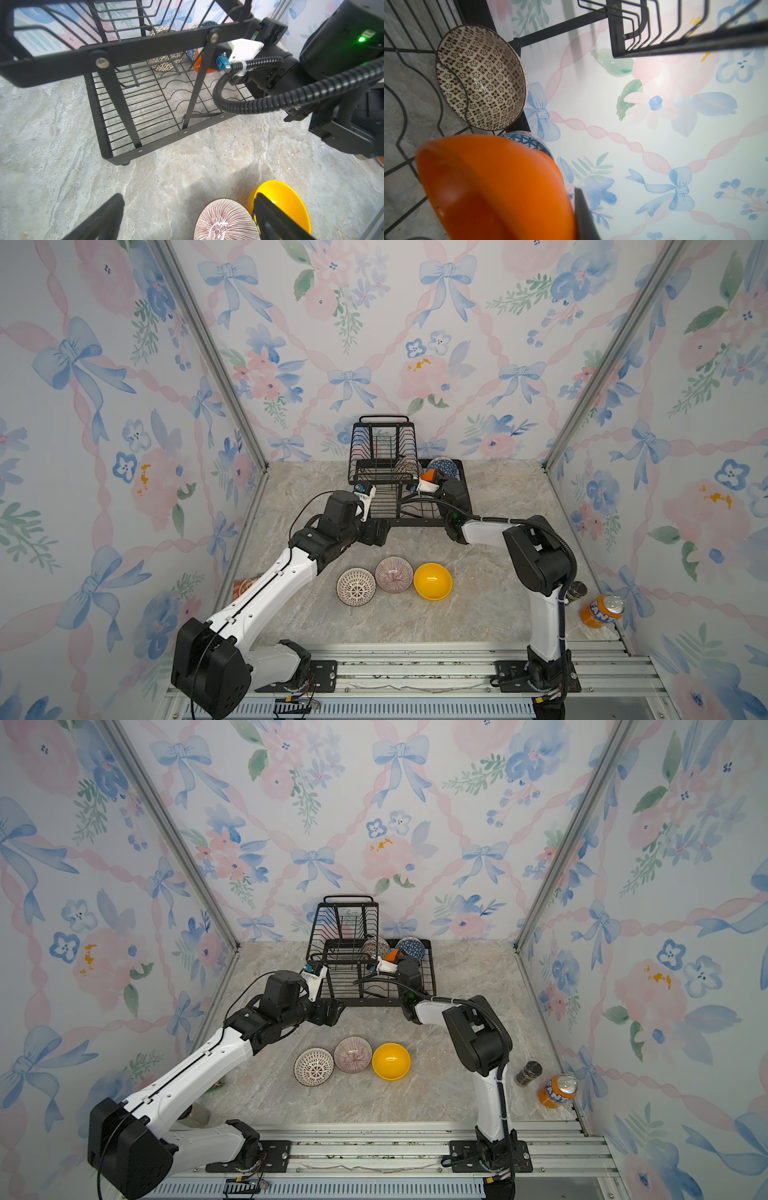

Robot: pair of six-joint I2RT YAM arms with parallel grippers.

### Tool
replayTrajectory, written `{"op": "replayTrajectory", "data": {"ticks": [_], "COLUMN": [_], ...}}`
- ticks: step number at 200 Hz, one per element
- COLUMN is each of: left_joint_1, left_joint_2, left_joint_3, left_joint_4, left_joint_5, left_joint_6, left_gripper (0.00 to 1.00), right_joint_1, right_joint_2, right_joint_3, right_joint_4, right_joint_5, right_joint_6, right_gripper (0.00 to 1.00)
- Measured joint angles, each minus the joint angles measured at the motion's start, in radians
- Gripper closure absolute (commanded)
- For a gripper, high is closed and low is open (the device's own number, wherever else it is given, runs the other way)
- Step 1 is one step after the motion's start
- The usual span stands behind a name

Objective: Load the bowls into the dish rack
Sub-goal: 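Carry the orange bowl into the rack with the right gripper while the left draws back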

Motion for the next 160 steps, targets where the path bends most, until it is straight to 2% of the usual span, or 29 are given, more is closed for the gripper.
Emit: {"op": "replayTrajectory", "data": {"ticks": [160], "left_joint_1": [0.0], "left_joint_2": [0.018], "left_joint_3": [0.006], "left_joint_4": [-0.003], "left_joint_5": [0.008], "left_joint_6": [0.0], "left_gripper": [0.02], "right_joint_1": [-0.01], "right_joint_2": [0.204], "right_joint_3": [0.238], "right_joint_4": [-0.064], "right_joint_5": [-0.071], "right_joint_6": [0.045], "right_gripper": [1.0]}}
